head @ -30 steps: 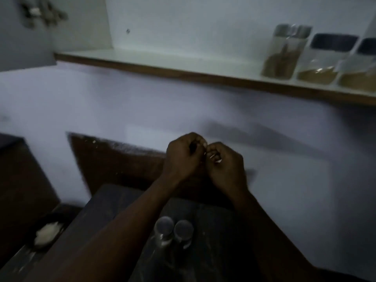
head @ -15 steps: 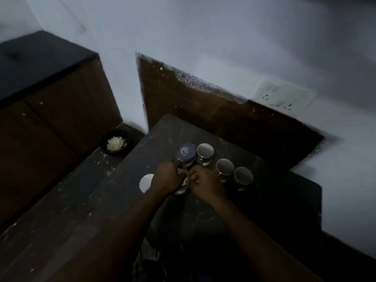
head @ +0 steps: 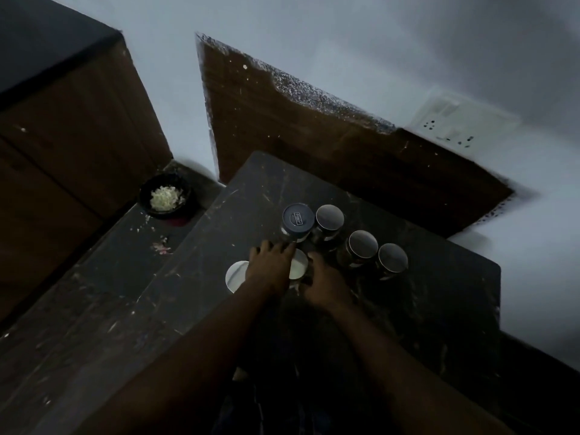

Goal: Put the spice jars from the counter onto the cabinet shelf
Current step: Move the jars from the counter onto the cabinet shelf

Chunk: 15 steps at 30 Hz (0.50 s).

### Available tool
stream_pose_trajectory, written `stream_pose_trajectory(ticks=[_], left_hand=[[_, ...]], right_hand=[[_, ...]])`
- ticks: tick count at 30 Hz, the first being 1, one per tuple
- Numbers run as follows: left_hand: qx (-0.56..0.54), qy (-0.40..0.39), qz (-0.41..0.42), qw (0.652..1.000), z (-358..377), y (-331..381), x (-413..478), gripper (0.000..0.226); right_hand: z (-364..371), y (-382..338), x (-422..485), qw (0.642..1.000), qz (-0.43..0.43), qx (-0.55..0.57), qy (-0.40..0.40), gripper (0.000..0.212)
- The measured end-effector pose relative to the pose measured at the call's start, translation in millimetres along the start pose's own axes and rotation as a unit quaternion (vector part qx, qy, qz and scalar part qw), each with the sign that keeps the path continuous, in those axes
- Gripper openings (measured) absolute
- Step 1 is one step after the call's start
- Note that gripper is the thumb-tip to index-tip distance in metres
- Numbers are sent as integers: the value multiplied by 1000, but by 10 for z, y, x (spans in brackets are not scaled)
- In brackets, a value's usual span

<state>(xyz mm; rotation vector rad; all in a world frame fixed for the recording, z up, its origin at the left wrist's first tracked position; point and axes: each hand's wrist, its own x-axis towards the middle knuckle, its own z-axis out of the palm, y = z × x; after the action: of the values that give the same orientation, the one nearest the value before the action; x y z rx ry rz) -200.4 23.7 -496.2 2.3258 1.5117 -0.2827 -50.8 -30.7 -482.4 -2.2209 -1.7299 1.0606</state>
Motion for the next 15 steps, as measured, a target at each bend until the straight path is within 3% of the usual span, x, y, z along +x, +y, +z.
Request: stream_pose_trajectory(ticks=[3,7,9,15], left_hand=[[4,-6,23,1000,17,-5,96,99],[-47,25,39,998,6,-13,122,98],[-102,50,48,992,-54,21,108,94],[-279,107,89,950,-447,289,84,83]], right_hand=[[47,6,23,999,13,29,3,86],[52,48,-2,996,15,71,43,63],[19,87,-65,992,7,103,77,62],[-190,142,-288,972,-46,163,164,104]])
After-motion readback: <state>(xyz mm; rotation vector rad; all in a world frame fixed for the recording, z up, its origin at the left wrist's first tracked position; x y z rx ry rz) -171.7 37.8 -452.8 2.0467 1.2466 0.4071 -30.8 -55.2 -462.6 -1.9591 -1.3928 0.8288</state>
